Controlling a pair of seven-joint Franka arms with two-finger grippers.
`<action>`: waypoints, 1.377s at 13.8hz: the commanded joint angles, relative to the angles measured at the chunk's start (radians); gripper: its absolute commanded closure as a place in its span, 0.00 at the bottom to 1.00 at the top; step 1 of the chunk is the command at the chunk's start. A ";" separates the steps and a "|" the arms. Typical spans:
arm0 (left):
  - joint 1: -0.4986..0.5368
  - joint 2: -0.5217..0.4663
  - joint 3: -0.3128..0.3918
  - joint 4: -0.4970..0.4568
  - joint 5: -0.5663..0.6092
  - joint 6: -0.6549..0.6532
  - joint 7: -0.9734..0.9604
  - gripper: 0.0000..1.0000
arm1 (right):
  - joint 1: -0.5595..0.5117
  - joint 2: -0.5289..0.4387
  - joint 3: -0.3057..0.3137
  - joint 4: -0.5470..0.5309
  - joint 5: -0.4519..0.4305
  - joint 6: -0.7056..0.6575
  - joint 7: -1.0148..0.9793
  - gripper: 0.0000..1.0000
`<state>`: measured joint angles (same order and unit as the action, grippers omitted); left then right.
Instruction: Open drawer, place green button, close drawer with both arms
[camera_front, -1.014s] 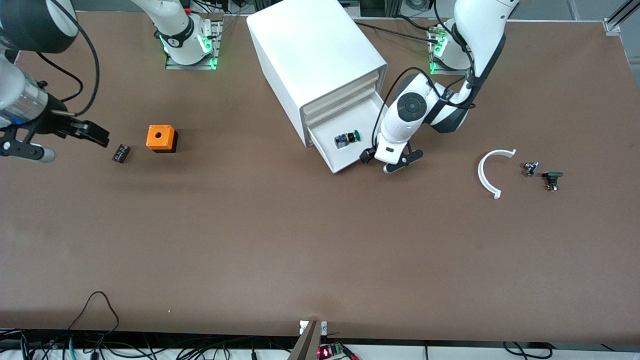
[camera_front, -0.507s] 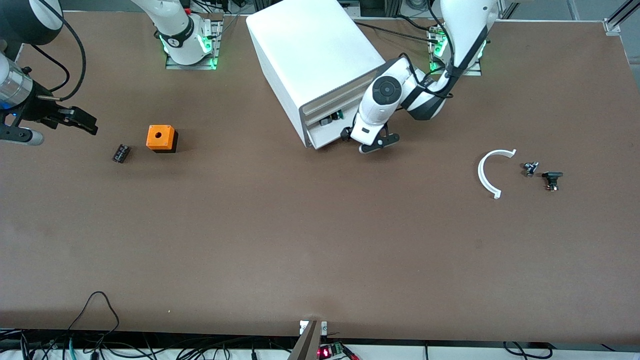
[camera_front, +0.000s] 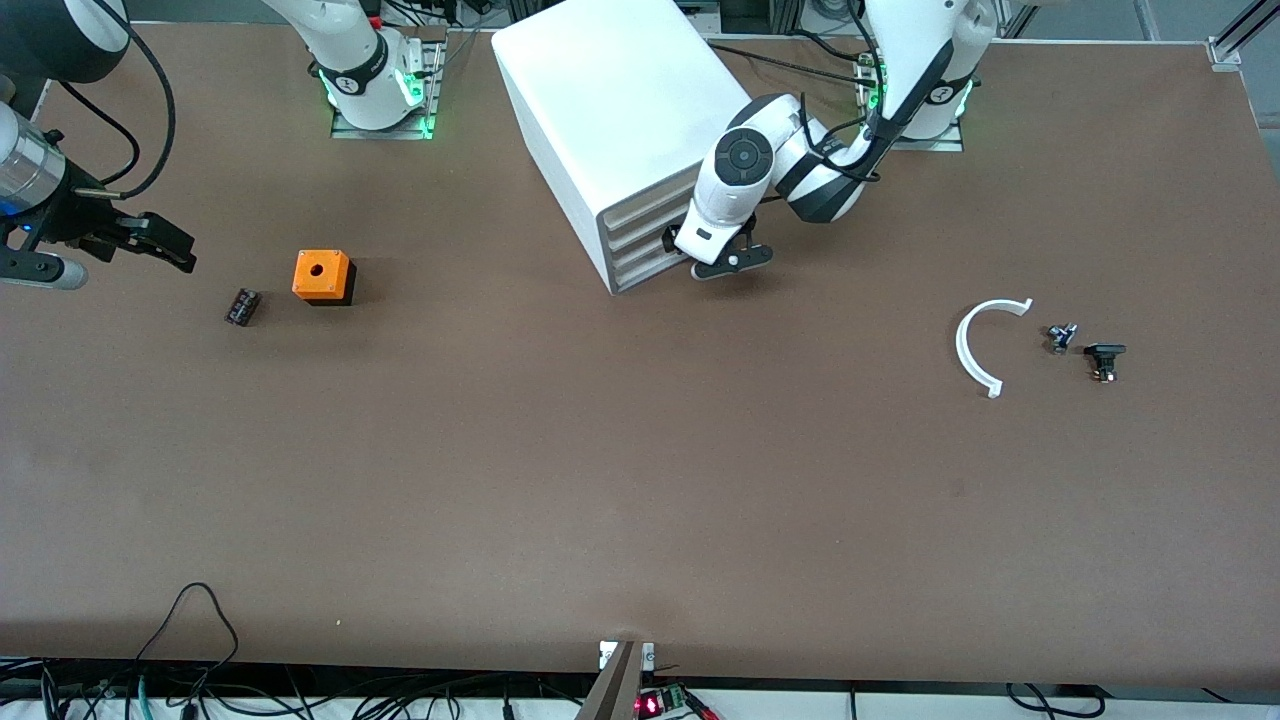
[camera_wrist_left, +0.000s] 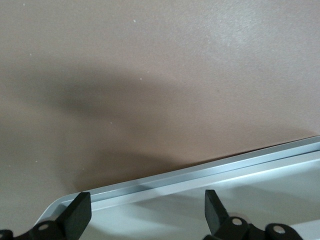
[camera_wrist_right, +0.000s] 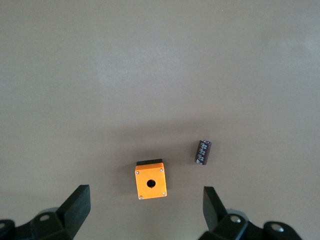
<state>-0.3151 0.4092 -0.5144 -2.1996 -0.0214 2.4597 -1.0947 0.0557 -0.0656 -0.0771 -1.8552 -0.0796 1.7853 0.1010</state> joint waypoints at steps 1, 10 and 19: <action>-0.002 -0.029 -0.015 -0.016 -0.025 -0.065 0.010 0.00 | -0.004 -0.007 0.005 0.007 0.021 0.003 -0.021 0.00; 0.258 -0.193 0.149 0.208 -0.008 -0.073 0.059 0.00 | -0.004 0.003 -0.001 0.077 0.031 0.019 -0.021 0.00; 0.335 -0.279 0.336 0.619 -0.009 -0.683 0.717 0.00 | -0.005 0.000 -0.004 0.108 0.031 0.003 -0.017 0.00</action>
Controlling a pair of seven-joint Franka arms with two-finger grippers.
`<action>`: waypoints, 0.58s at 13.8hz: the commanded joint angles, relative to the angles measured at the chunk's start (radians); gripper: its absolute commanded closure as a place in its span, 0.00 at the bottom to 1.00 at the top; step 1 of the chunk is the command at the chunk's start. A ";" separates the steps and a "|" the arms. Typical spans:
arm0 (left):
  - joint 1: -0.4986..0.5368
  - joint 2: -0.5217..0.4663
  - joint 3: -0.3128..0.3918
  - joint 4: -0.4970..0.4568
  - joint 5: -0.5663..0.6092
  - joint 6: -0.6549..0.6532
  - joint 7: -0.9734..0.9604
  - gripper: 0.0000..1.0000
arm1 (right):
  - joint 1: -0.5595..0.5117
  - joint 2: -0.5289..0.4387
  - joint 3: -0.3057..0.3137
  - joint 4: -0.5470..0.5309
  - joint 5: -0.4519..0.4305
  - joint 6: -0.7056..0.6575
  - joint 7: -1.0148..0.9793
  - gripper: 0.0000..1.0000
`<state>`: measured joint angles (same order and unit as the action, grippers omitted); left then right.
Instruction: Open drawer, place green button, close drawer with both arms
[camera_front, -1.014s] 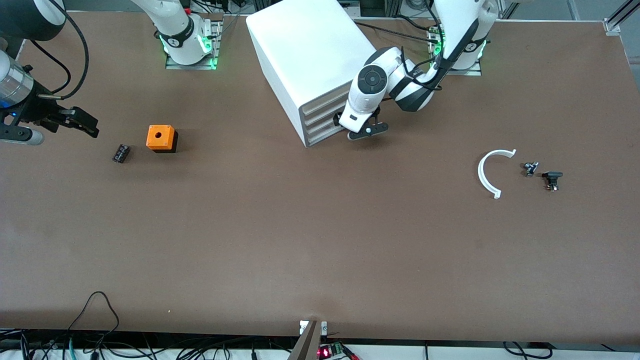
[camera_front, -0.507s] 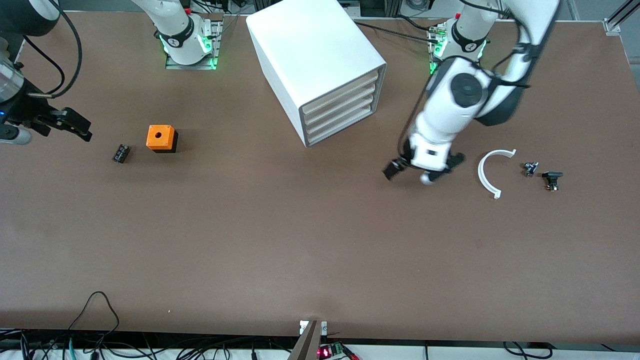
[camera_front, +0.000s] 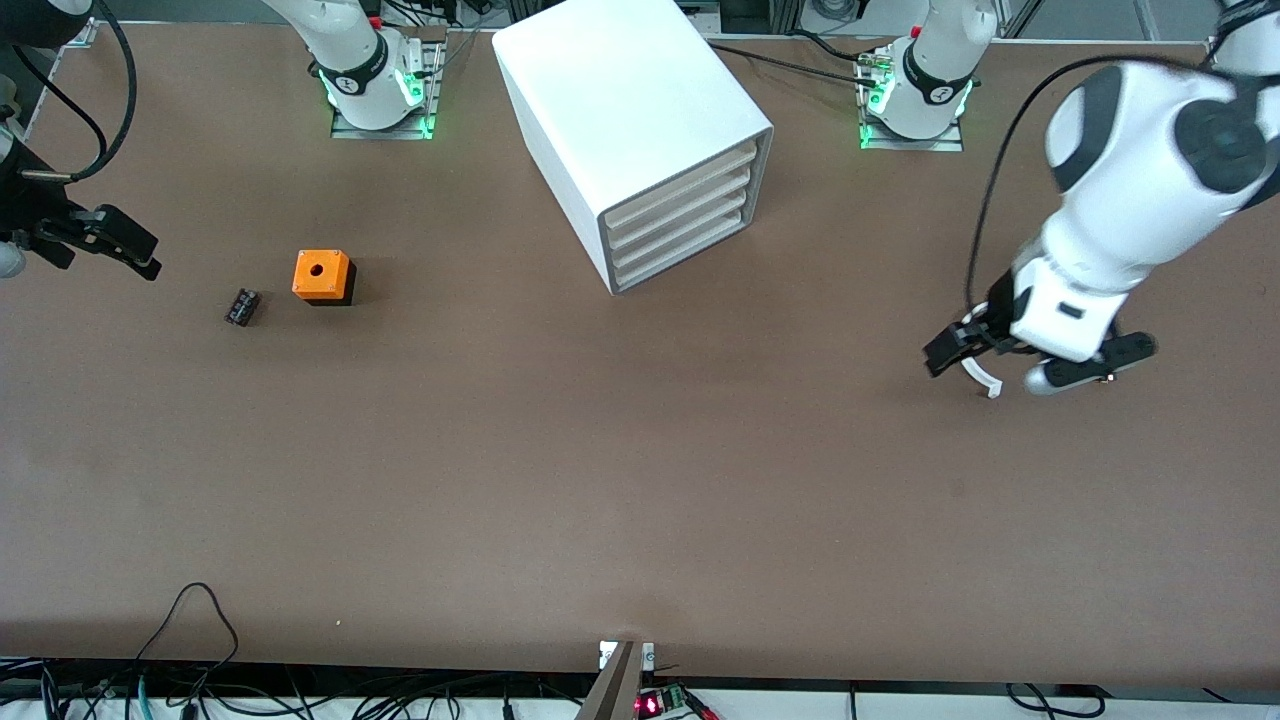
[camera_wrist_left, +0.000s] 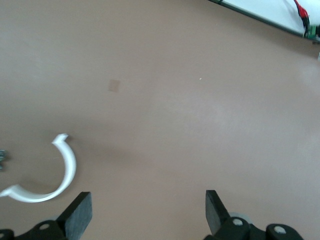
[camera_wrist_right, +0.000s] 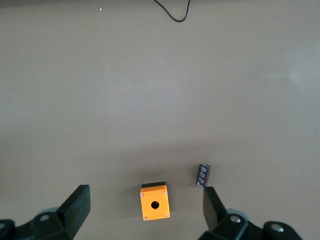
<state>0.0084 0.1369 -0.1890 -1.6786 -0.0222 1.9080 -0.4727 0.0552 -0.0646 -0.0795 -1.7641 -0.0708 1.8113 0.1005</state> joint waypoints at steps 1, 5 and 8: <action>0.019 -0.008 0.028 0.130 -0.007 -0.179 0.141 0.00 | -0.005 -0.003 0.000 0.018 0.020 -0.024 -0.016 0.00; 0.050 -0.037 0.114 0.151 -0.015 -0.245 0.350 0.00 | -0.005 -0.003 0.004 0.026 0.019 -0.047 -0.018 0.00; 0.077 -0.091 0.115 0.081 -0.007 -0.247 0.359 0.00 | -0.005 -0.001 0.004 0.057 0.019 -0.088 -0.028 0.00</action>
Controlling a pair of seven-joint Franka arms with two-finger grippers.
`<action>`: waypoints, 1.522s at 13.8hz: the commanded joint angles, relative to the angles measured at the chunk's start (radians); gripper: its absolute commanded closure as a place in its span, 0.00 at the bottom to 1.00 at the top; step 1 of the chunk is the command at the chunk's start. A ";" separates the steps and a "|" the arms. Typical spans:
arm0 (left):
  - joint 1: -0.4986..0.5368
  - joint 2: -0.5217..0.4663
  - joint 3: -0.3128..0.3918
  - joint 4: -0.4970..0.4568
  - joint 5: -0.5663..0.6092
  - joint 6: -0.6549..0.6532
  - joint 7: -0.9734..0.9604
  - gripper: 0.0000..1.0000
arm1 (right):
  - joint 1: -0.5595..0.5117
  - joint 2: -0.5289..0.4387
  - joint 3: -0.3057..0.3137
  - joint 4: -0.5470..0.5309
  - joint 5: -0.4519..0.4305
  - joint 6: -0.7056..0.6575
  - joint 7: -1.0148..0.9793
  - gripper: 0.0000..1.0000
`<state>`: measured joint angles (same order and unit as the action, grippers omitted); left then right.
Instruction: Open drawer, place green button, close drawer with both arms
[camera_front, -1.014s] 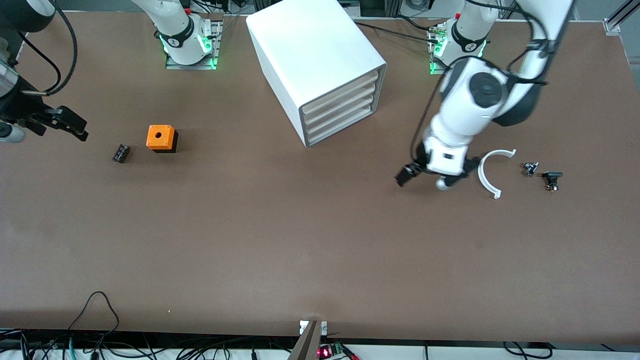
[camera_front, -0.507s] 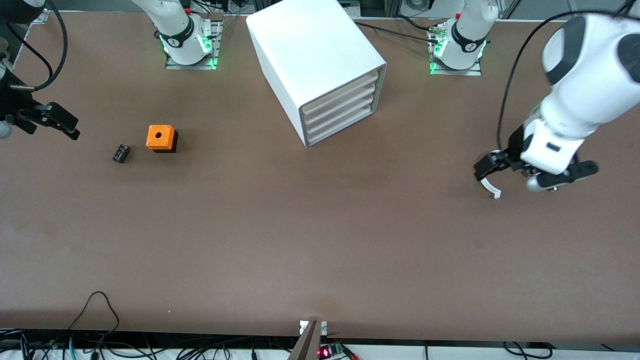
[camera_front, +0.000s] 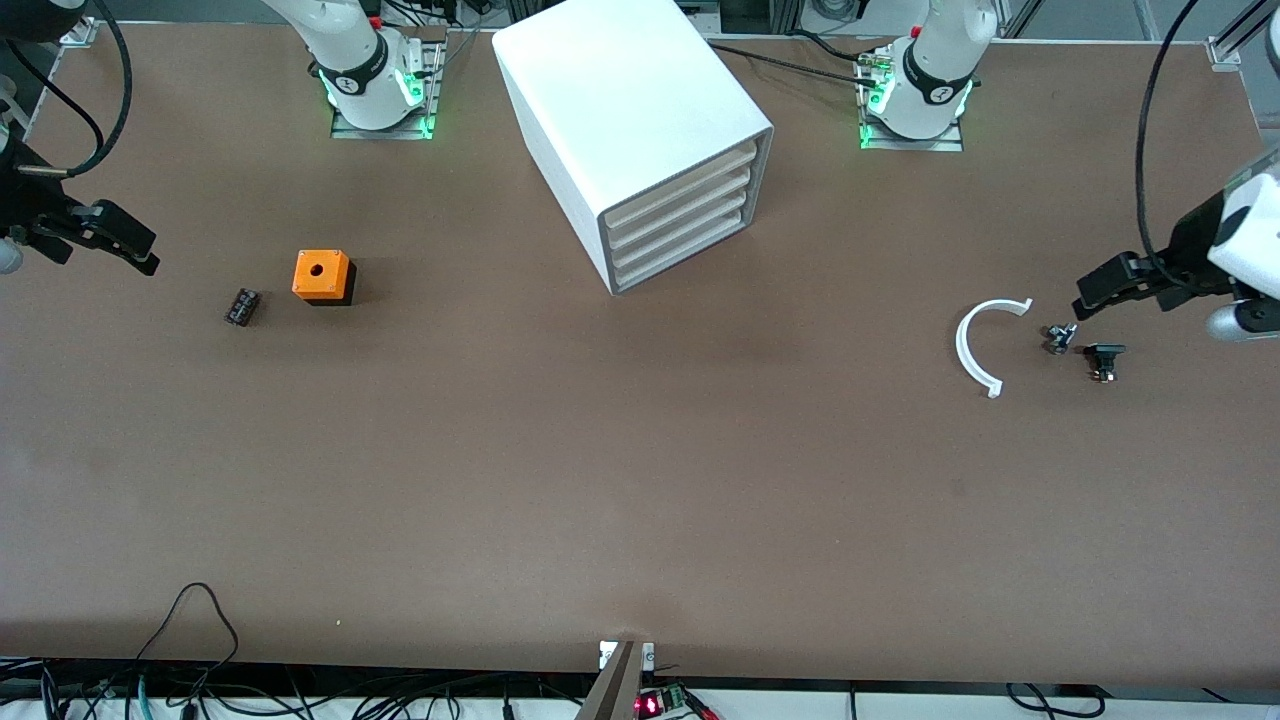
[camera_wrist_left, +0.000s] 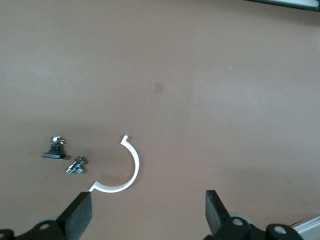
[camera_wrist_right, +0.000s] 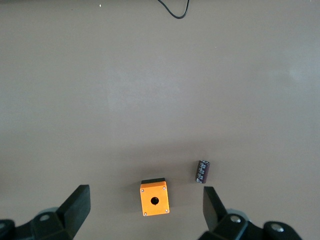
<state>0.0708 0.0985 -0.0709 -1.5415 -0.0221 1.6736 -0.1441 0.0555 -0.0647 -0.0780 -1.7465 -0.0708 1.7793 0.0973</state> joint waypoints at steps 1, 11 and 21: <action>0.015 -0.071 -0.003 -0.080 -0.007 -0.015 0.026 0.00 | -0.005 0.002 0.003 0.056 0.019 -0.099 -0.024 0.00; 0.014 -0.088 -0.004 -0.031 0.007 -0.109 0.020 0.00 | -0.005 0.000 -0.002 0.062 0.016 -0.161 -0.120 0.00; 0.017 -0.060 -0.004 0.009 0.016 -0.129 0.021 0.00 | -0.008 0.000 -0.003 0.062 0.019 -0.162 -0.133 0.00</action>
